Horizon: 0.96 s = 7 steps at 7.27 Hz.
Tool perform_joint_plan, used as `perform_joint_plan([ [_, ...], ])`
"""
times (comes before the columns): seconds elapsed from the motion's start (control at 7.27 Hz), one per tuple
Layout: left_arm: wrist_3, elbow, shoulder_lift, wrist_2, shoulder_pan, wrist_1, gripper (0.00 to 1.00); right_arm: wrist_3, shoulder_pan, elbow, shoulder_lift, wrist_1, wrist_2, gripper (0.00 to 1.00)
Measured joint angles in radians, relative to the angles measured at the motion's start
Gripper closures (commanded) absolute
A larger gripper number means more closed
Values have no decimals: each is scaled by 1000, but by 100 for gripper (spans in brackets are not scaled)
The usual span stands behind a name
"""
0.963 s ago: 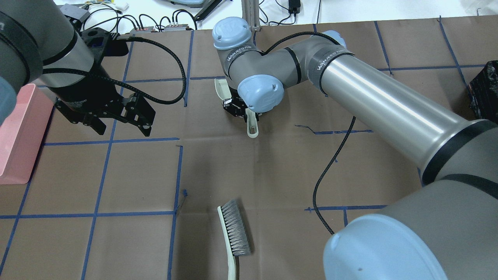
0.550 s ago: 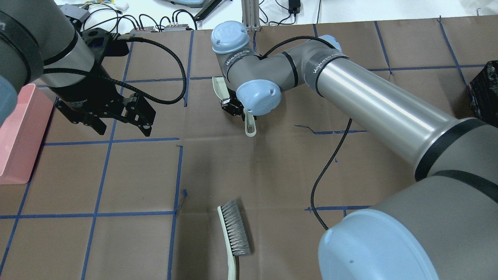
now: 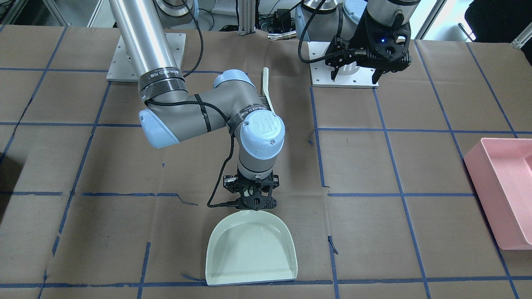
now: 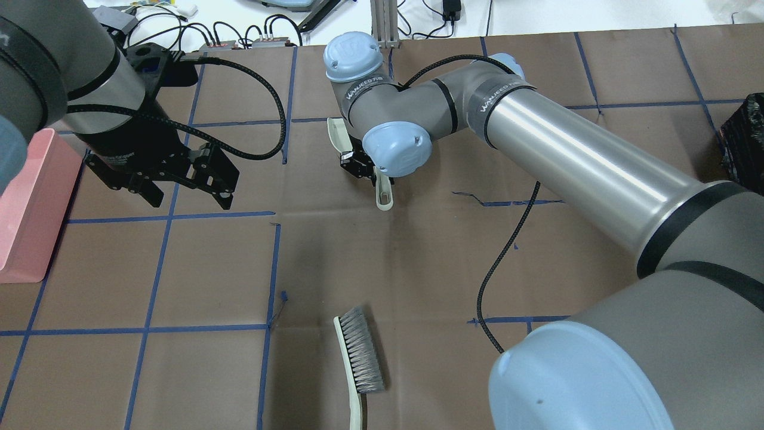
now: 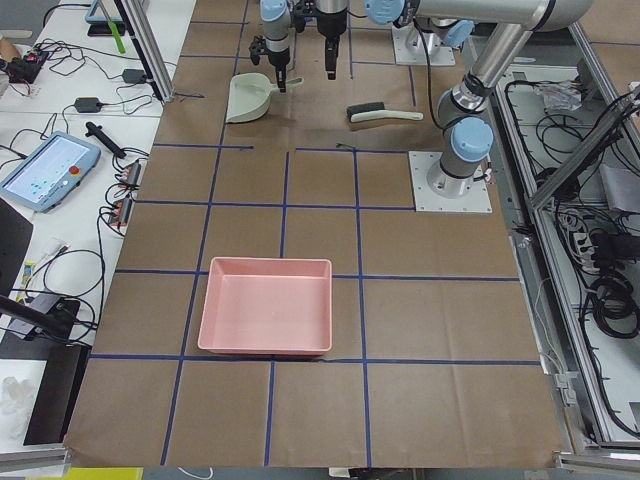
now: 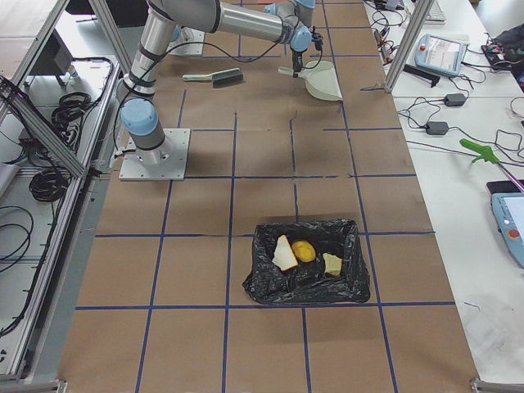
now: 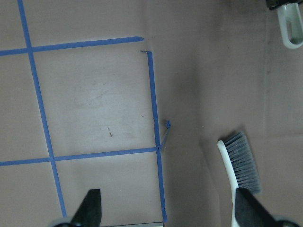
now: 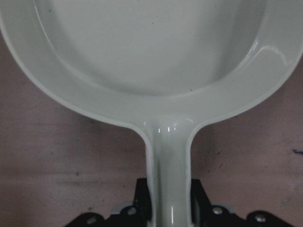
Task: Sweep and dump trash in nearest bin
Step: 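Lower the dustpan onto the table and open the right gripper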
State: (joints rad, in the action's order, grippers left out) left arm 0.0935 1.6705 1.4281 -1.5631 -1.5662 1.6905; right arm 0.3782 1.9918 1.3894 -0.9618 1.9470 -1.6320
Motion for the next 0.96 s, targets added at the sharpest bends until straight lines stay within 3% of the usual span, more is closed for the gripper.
perform_joint_plan([
  [0.55,-1,0,1,1,0,0,0,-8,-8,-10,-6,-15,6,0],
  [0.96,-1,-1,4,0,0,0,0,-21,-42,-30,-103,-157,3,0],
])
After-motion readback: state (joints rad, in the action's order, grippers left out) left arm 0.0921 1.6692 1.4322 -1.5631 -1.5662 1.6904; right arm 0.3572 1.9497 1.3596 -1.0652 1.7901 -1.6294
